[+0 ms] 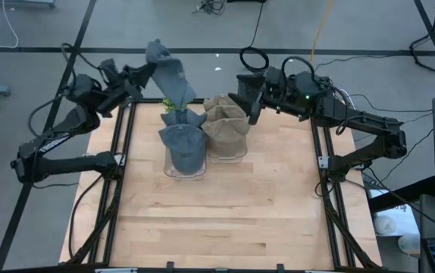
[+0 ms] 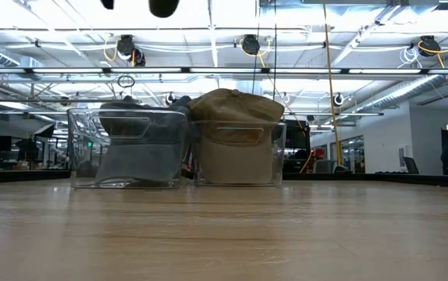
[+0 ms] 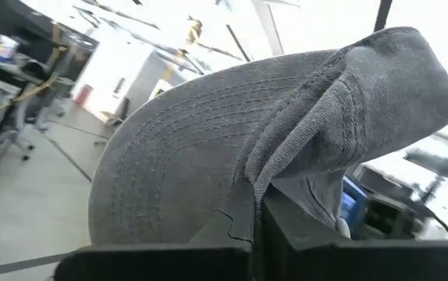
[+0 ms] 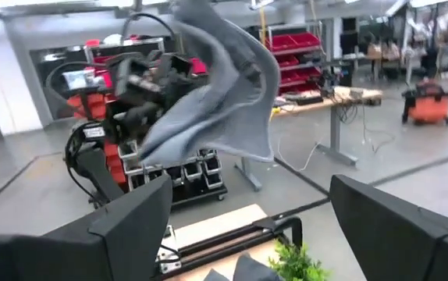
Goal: Pick & Place hat
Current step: Put the blue cap into the left transparent bin
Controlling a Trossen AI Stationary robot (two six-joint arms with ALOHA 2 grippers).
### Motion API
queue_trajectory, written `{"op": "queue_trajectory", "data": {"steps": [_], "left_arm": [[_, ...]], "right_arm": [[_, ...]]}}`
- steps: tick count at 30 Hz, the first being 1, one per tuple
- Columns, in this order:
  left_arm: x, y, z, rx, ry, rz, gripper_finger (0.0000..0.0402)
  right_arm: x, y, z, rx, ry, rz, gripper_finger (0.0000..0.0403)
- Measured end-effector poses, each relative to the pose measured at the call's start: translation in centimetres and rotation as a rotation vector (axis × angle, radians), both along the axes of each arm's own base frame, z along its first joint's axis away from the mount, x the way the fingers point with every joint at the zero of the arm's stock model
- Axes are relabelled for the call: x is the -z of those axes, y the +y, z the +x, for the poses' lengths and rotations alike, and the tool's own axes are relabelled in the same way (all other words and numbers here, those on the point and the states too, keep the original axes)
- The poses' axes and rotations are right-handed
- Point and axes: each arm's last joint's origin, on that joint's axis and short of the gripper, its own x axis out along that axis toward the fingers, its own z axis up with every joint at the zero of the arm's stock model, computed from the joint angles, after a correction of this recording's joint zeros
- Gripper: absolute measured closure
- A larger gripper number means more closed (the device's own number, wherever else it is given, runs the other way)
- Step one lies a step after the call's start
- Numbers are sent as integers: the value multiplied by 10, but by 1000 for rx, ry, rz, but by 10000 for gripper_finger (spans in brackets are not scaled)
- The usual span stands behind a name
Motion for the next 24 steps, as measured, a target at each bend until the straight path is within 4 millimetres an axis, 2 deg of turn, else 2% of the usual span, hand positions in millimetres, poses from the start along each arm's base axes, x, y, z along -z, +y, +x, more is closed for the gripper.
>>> {"op": "queue_trajectory", "data": {"steps": [6, 10, 14, 21, 24], "left_arm": [[-2, 0, 31, 74, 52, 28, 401], [-20, -5, 53, 116, 89, 112, 401], [-38, -11, 75, 147, 183, 187, 401], [-61, -22, 106, 197, 279, 278, 401], [-64, -26, 117, 209, 309, 318, 401]], "right_arm": [[0, -7, -2, 19, -15, 63, 69], [-14, -7, -7, 24, -59, 36, 69], [-25, -6, -12, 42, -60, -81, 69], [-22, -6, -13, 34, -22, -65, 69], [-20, -5, -12, 6, -22, -12, 69]]}}
